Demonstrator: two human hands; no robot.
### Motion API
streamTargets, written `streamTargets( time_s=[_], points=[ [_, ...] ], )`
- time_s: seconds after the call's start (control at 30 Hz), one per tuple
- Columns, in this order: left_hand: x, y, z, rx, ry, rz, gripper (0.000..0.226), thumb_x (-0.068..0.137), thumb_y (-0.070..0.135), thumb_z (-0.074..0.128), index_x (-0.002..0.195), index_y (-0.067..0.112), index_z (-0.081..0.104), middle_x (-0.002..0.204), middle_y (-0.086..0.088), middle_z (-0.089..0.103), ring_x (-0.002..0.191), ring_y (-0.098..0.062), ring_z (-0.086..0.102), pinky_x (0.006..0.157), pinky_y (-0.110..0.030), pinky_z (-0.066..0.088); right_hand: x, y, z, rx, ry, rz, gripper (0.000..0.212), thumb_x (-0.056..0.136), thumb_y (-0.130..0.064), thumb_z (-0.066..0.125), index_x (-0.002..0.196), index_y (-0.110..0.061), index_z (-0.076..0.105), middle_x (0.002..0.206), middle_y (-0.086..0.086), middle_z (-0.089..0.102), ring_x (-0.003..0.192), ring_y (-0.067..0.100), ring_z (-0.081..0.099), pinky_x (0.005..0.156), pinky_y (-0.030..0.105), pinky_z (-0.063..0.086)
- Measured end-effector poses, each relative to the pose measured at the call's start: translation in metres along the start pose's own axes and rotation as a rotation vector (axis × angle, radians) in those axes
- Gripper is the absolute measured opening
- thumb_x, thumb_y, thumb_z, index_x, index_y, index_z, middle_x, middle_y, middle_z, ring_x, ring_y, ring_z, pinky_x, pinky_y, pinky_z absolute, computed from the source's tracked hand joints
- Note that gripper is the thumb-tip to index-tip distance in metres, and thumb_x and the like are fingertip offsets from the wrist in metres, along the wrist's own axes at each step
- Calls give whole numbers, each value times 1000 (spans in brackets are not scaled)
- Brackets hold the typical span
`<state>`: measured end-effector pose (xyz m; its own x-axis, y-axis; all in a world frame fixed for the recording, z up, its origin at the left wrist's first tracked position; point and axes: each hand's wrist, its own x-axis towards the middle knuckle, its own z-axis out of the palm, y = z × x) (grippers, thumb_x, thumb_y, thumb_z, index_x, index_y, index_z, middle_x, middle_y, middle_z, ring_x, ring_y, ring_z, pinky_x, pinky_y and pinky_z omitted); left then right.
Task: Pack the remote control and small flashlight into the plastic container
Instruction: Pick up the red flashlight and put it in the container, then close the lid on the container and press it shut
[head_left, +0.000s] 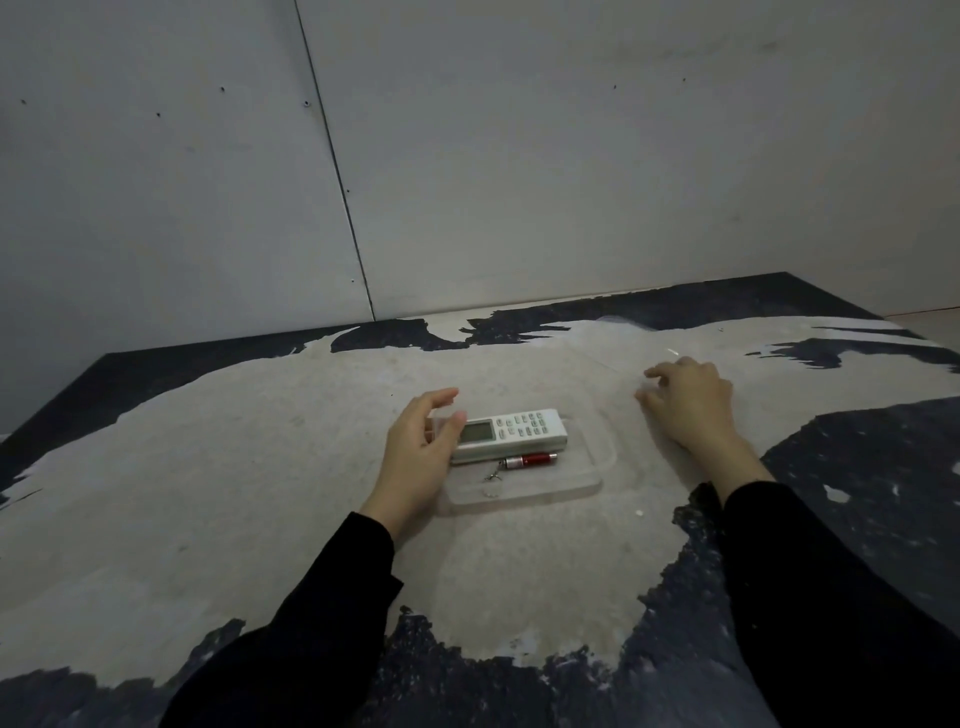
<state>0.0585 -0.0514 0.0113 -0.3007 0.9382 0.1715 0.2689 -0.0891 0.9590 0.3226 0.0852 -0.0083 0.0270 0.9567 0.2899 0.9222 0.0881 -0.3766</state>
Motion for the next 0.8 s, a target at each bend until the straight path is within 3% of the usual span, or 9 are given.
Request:
streamTargets(
  time_s=[0.13,0.23,0.3,0.33,0.4,0.47,0.57,0.63,0.8],
  points=[
    [1,-3,1,-94,-1,-49,27,94,20,49,120,19,56,118,-8,57,88,-14,61,56,-11,52,-2,-5,2,1,115,-104,13,86,-12,57,90,-5,67,98,18,63,97,36,51,82,42,38],
    [2,-4,1,-110,10,-50,25,94,22,49,117,22,58,118,-12,58,90,-15,62,56,-12,52,-5,-14,-10,129,231,-142,12,91,-8,49,92,-2,59,97,19,62,90,34,53,75,43,42],
    [2,-4,1,-116,14,-47,27,94,23,49,120,25,57,128,-7,55,98,-9,58,59,-11,52,-9,-29,-28,357,350,-171,13,94,-12,46,95,-2,55,92,17,63,82,28,55,68,33,43],
    [3,-5,0,-105,24,-32,29,93,25,49,121,28,55,134,-2,52,104,-6,55,67,-13,53,-12,-38,-39,503,382,-189,13,95,-13,45,97,-3,54,89,15,63,78,25,55,65,25,43],
    [3,-1,-3,-82,75,40,34,92,32,51,125,38,50,141,8,46,121,-7,47,96,-27,47,-17,-53,-58,815,376,-205,12,95,-16,46,97,-7,53,84,10,65,73,19,60,65,15,47],
    [7,7,-7,-78,131,141,42,91,34,52,132,36,43,139,7,47,126,-9,45,106,-32,37,-21,-63,-70,1018,263,-190,12,96,-16,45,97,-8,53,78,4,65,67,12,63,62,19,52],
    [10,20,-9,-149,124,220,39,91,27,53,129,29,46,107,-2,62,91,-10,60,86,-19,45,-25,-72,-68,1040,26,-159,13,94,-12,47,96,-3,57,74,4,64,59,12,60,49,19,50],
    [10,20,-8,-109,122,249,33,90,17,56,121,28,53,82,-8,59,69,-14,56,73,-22,47,-29,-77,-55,1012,-61,-111,13,93,-9,49,95,0,59,72,5,62,59,16,57,47,18,48],
    [9,7,-9,256,271,156,34,86,12,58,120,12,58,64,5,48,59,-10,47,60,-11,40,-35,-81,-20,748,-126,-109,17,87,-15,60,102,-12,68,90,-1,67,82,12,59,78,25,47]
  ],
)
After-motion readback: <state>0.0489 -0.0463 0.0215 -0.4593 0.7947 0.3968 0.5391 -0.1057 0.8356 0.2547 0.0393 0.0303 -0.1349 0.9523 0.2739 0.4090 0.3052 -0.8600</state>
